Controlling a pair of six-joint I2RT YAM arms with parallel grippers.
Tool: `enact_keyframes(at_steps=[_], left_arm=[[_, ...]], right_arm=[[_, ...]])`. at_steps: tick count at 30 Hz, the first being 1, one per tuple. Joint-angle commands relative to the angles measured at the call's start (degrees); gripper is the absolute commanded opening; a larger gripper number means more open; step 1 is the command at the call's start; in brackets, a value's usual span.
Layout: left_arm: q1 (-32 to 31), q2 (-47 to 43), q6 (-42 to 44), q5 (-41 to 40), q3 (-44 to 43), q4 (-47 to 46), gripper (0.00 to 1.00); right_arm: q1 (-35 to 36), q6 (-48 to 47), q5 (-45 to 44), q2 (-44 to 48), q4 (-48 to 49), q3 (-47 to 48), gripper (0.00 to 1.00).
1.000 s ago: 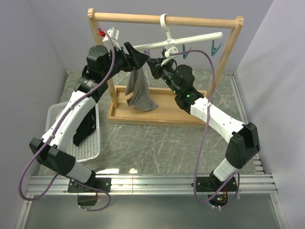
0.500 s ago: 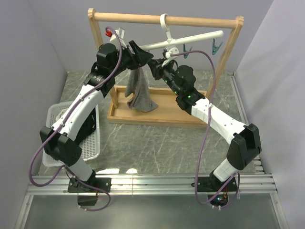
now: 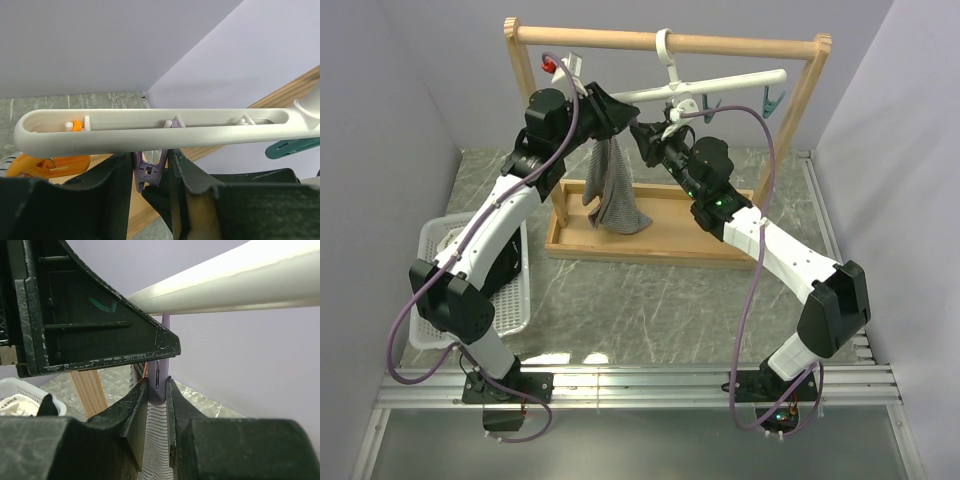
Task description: Clip the underwear to the hanger
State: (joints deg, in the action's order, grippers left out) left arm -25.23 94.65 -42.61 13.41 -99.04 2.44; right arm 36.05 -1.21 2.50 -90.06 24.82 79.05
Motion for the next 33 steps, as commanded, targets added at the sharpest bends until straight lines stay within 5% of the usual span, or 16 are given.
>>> enact_keyframes(at_steps=[1,5,11,22,33], left_arm=[[-0.3,-0.3,-0.4,-0.1,-2.6,-4.0,0.19],[-0.3,-0.5,-0.3,0.2,-2.2,-3.9,0.0],[-0.3,-0.7,-0.4,0.0,-1.8,-3.8,0.0],[-0.3,-0.7,-1.0,-0.2,-1.7,-3.6,0.0],[-0.4,-1.2,-1.0,0.4,-0.5,-3.8,0.0]], right_arm=[[0.2,-0.5,1.5,3.0,1.6,-0.6,0.0],[-0.4,-1.0,2.3,4.5,2.2,-3.4,0.17],[-1.3,-1.8,4.5,8.1,3.0,-9.9,0.4],[-1.5,-3.7,6.4,9.0,5.8,-13.7,0.45],[-1.5,-4.9,2.4,1.9,5.9,-3.1,0.47]])
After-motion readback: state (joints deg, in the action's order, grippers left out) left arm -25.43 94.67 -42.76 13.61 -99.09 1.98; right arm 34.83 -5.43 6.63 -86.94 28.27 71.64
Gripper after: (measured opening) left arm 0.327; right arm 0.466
